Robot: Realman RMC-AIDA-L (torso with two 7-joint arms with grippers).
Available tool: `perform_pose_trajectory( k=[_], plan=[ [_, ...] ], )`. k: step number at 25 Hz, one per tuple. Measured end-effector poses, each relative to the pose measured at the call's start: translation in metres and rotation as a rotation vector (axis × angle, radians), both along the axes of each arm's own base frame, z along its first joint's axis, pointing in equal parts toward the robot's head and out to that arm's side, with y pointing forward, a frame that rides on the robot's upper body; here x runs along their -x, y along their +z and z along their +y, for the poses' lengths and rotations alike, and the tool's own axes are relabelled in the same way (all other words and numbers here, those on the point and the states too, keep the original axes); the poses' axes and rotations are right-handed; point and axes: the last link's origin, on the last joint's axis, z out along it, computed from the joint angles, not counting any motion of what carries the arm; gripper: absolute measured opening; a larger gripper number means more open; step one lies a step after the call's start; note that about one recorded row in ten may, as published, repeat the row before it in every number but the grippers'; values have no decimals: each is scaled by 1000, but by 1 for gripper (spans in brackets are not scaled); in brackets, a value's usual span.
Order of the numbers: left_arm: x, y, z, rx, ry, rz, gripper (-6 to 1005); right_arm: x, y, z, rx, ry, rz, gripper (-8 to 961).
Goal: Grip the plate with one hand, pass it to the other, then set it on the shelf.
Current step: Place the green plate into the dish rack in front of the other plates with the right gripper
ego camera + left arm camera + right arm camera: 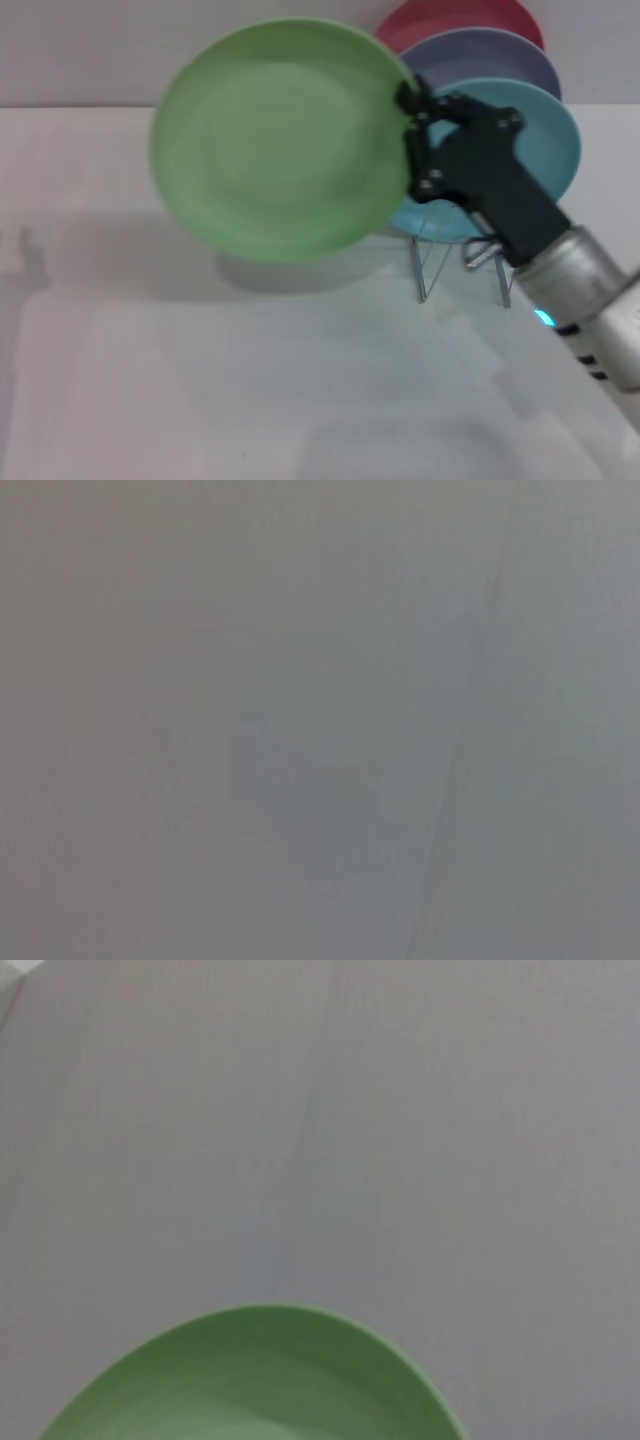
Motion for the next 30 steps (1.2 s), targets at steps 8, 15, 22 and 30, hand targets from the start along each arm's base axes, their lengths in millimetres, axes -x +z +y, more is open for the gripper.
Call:
perform_pose_trajectory(
  k=[8,15,22,30],
  plan=[
    [1,0,-3,59,-55,-50,320,-30,35,1,-166,28,-108,27],
    [-5,-9,-4,70,-58,-63,317,-52,76,-3,-286,87,-202,22],
    [-10,-16,-4,81,-60,-101,315,-58,92,-4,-334,121,-271,22],
    [-17,-27,-10,98,-58,-104,316,-70,95,-1,-316,93,-355,23]
  ],
)
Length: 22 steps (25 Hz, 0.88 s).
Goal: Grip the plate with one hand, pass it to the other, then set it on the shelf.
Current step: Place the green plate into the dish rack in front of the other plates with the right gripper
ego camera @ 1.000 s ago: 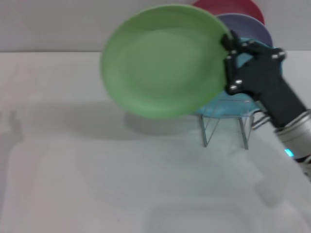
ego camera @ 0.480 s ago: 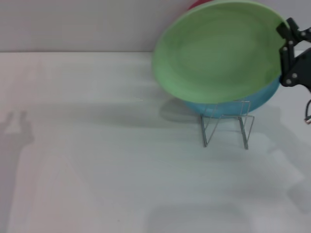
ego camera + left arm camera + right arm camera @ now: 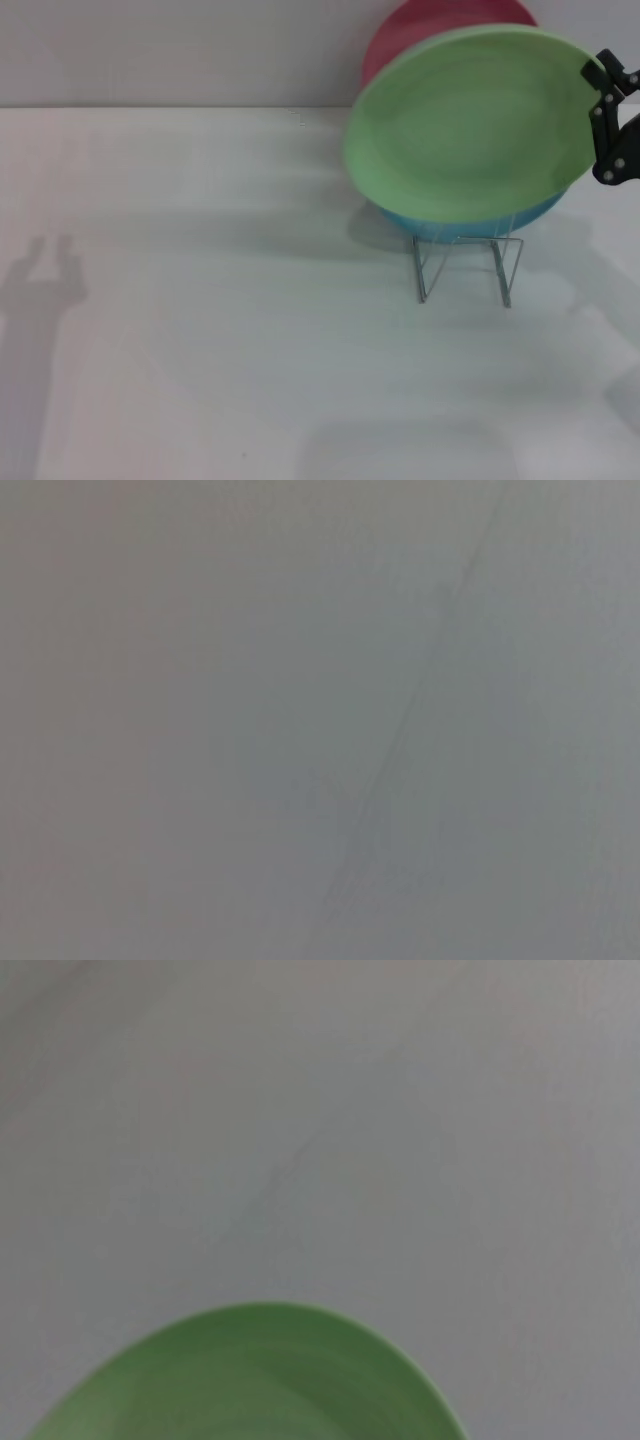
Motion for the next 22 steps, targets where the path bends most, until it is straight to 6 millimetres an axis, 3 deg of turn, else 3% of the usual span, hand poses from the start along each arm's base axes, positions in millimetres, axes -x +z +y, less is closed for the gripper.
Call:
perform_pose_trajectory(
  k=[12,22],
  plan=[
    [-2,-2,-4,3,-5,-2,311,-8,-4,-15,-7,-7,-9,21],
    [-2,-3,-7,13,-10,-13,303,-9,-3,-17,-36,-11,-21,33]
  ],
)
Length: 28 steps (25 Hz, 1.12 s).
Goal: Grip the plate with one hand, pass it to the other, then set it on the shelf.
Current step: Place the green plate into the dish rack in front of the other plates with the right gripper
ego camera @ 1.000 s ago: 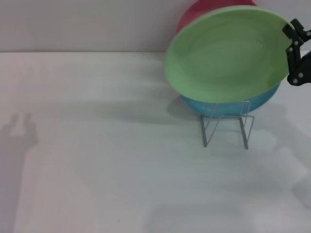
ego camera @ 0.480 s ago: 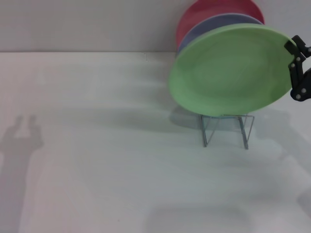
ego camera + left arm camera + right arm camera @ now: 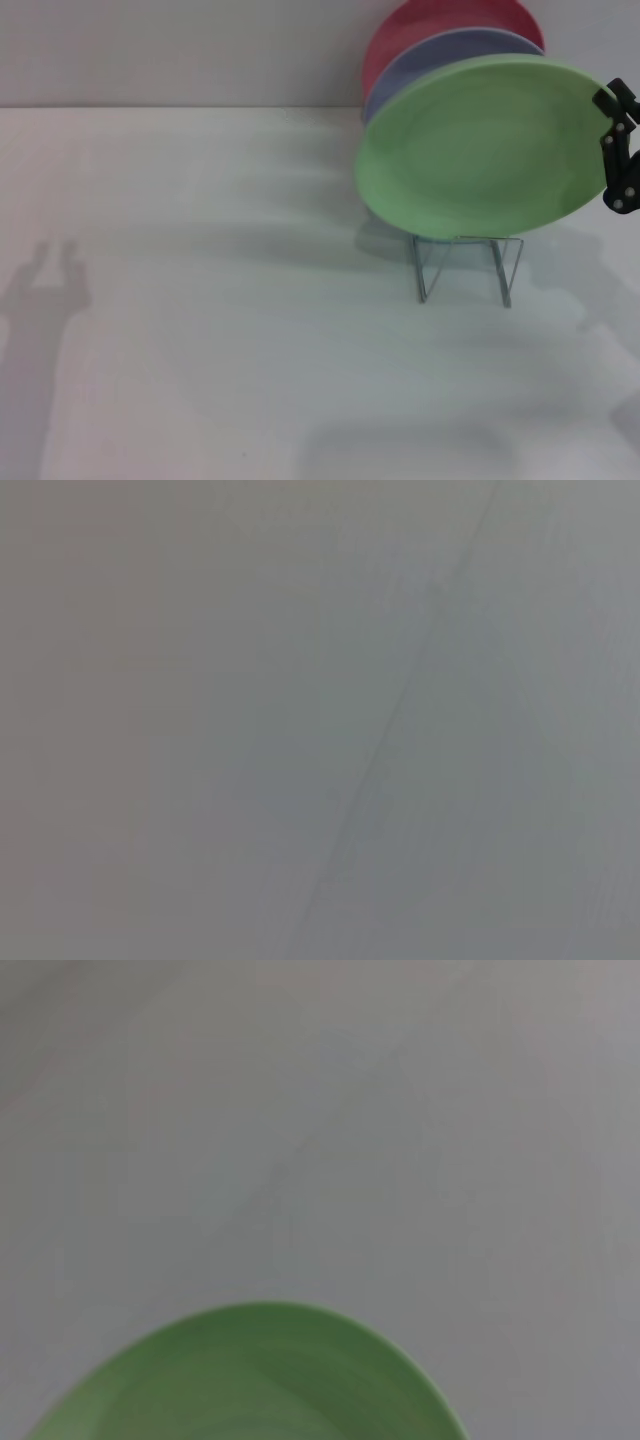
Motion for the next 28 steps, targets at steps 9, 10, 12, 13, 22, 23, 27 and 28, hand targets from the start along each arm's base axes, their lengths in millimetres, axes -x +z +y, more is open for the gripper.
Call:
perform_pose_trajectory(
  k=[9,10,12,13,22,23,27,28],
  plan=[
    [1,-2,-5,4,4,-14,296,-3,0,-2,-35,-8,-27,43],
    [0,-2,-5,5,2,-15,295,-3,0,-2,-35,-8,-27,45],
    [0,-2,-6,4,-1,-15,294,-3,0,-3,-36,-10,-29,47],
    [0,-2,-6,3,-2,-15,293,-5,1,-4,-38,-12,-31,48],
    [-2,-3,-6,4,-8,-21,286,-10,0,-9,-68,-23,-82,59],
    [-3,-3,-6,5,-11,-23,285,-11,1,-9,-70,-25,-88,60],
    [-3,-3,-6,6,-12,-24,282,-12,3,-9,-73,-25,-98,65],
    [-3,-3,-6,6,-13,-25,281,-13,5,-8,-76,-23,-110,66]
  ],
)
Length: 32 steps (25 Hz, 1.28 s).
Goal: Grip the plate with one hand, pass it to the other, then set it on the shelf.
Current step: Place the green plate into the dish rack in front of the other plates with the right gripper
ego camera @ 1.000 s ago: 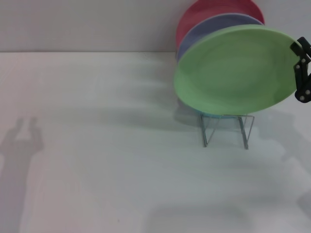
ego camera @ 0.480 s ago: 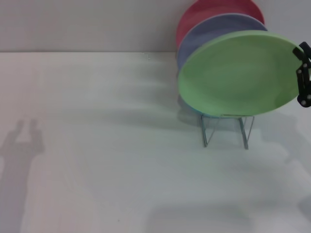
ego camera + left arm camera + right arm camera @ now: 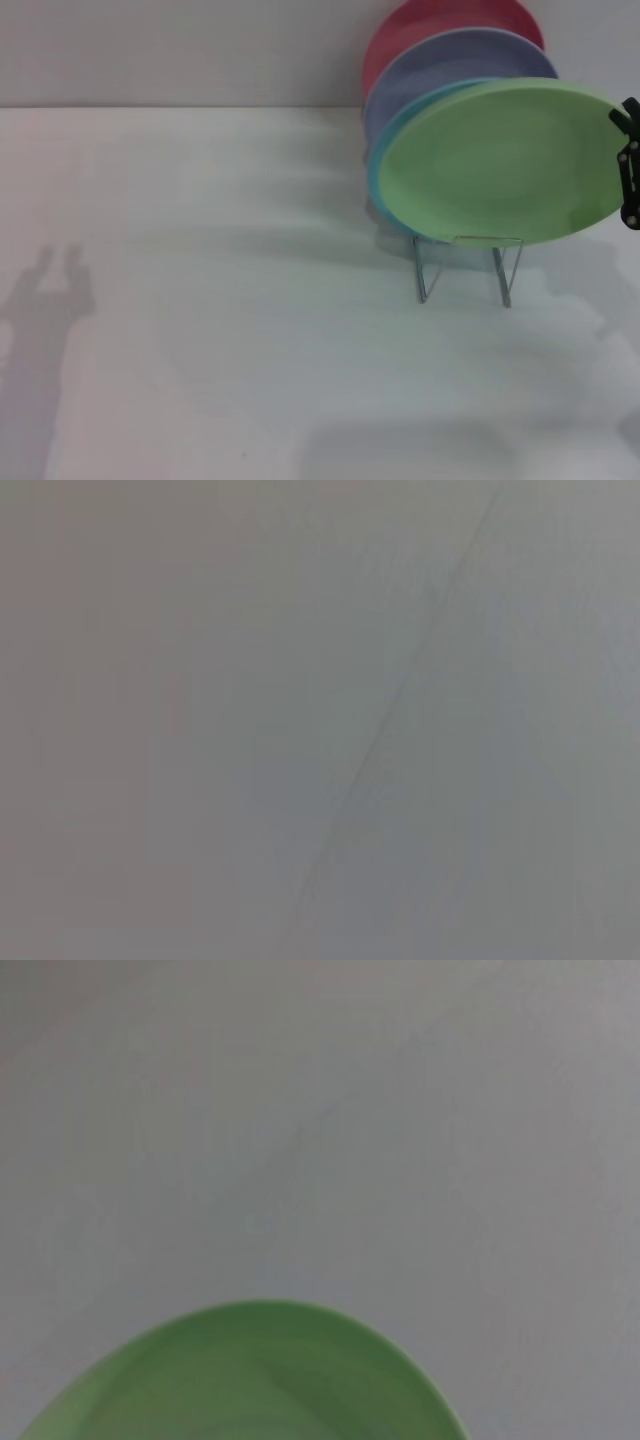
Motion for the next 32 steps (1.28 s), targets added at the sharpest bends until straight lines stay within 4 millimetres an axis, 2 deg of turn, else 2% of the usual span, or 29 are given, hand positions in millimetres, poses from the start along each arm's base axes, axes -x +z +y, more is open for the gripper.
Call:
perform_pose_trajectory(
  k=[32],
  plan=[
    [-4,-2,3,5,-9,-10,256,-7,-8,3,39,-22,-115,104]
  ],
)
